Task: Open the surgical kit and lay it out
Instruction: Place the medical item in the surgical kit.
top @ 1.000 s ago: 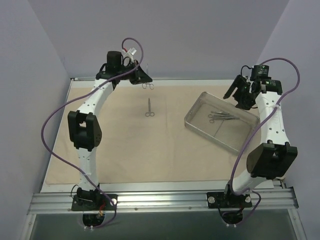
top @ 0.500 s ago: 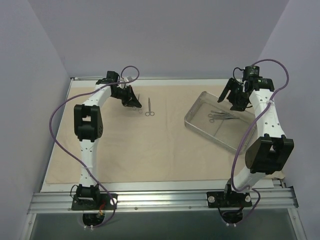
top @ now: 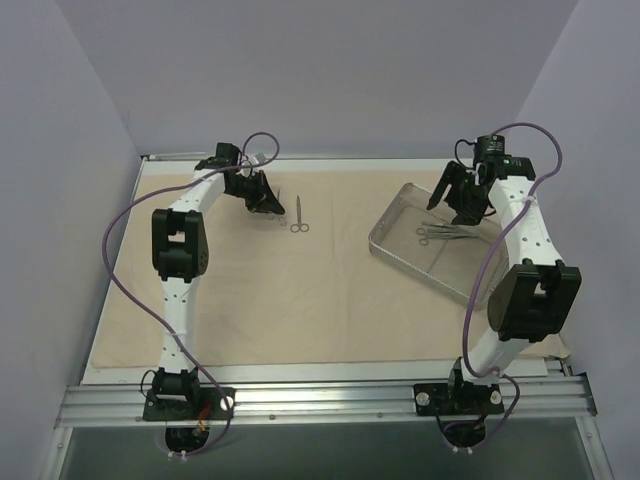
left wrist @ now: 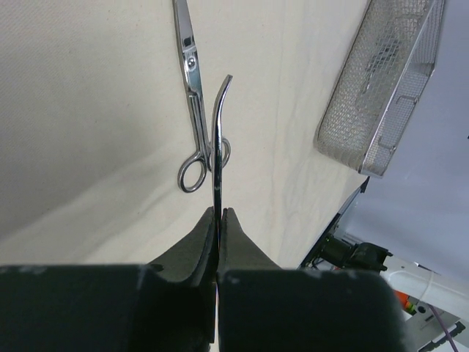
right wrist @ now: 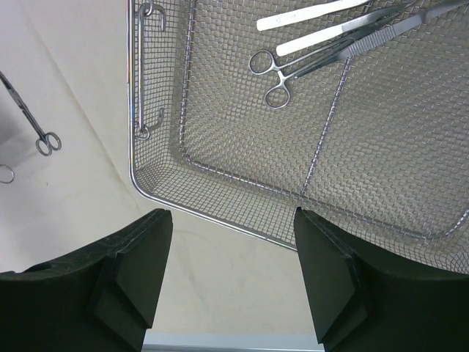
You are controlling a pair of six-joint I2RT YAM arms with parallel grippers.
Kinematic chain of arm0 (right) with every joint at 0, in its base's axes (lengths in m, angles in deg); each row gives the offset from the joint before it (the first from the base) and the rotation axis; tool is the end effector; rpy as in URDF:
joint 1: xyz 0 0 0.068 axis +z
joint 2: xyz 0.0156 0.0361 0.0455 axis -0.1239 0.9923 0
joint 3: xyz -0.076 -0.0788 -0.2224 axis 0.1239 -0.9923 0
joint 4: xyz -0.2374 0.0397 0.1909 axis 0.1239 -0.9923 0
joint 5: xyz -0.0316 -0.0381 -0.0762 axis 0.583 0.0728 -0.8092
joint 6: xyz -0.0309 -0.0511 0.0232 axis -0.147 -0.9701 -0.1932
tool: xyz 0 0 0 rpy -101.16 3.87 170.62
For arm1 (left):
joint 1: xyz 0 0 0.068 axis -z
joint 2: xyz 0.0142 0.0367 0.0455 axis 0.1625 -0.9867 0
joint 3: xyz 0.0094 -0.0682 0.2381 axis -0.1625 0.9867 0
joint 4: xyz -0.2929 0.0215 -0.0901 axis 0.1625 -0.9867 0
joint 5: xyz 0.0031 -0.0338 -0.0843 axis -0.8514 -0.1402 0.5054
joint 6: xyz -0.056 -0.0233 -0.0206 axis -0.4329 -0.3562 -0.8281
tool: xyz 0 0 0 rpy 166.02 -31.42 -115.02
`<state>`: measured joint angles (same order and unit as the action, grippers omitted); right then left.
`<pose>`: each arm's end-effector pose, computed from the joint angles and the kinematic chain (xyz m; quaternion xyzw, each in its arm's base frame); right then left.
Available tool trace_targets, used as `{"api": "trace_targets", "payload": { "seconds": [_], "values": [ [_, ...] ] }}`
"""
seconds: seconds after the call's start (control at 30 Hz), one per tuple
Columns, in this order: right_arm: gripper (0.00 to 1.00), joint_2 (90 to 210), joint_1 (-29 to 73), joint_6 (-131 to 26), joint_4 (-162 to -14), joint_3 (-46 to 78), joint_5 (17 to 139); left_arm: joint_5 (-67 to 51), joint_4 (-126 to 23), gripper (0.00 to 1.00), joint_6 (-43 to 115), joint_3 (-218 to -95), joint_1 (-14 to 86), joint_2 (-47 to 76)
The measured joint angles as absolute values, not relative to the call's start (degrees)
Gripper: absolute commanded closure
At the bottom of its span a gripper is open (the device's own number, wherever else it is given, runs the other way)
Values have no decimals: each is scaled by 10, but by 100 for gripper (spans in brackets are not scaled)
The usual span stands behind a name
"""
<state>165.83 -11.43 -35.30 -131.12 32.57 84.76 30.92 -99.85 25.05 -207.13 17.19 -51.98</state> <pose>0.4259 -0.0201 0.2958 0.1868 0.9099 0.1727 0.3276 0.5387 -0.1108 0.1257 -0.0257 0.8984 -0.4292 0.0898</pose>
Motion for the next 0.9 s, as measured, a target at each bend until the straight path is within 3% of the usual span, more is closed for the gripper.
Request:
{"api": "trace_targets", "payload": {
  "seconds": [0.9],
  "values": [
    [32, 1660, -111, -349, -1310, 313, 848, 281, -965, 94, 225, -2075, 178, -575]
  ]
}}
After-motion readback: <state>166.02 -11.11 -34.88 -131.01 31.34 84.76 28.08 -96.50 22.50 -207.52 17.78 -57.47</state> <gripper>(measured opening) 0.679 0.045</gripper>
